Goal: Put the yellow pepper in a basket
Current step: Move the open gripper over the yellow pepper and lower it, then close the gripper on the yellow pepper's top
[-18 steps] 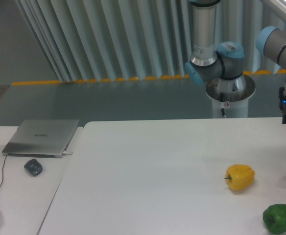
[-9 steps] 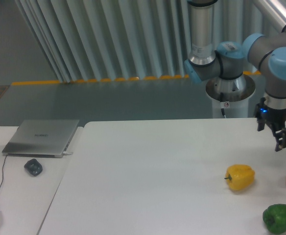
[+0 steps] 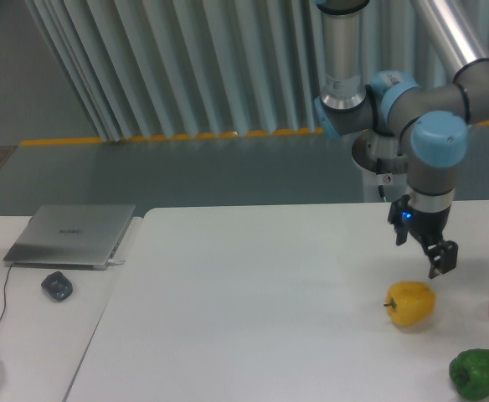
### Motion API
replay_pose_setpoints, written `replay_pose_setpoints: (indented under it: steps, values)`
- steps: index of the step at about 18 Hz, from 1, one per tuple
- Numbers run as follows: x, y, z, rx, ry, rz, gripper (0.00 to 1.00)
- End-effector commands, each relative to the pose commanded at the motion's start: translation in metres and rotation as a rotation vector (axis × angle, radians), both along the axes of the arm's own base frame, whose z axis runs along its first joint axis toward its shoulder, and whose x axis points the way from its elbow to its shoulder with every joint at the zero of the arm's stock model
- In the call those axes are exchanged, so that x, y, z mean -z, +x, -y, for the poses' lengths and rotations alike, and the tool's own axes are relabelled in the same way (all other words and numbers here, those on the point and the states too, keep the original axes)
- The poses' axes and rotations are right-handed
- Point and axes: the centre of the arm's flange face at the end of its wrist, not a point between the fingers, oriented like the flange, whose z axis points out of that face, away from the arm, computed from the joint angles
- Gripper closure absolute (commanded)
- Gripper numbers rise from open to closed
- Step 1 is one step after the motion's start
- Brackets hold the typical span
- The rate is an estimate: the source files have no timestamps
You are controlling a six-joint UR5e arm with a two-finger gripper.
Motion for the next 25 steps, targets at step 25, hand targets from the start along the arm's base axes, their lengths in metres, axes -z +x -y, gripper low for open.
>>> replay_pose_setpoints:
  steps: [25]
  values:
    - [0.055, 0.017, -0.039, 0.052, -0.092, -0.060, 0.09]
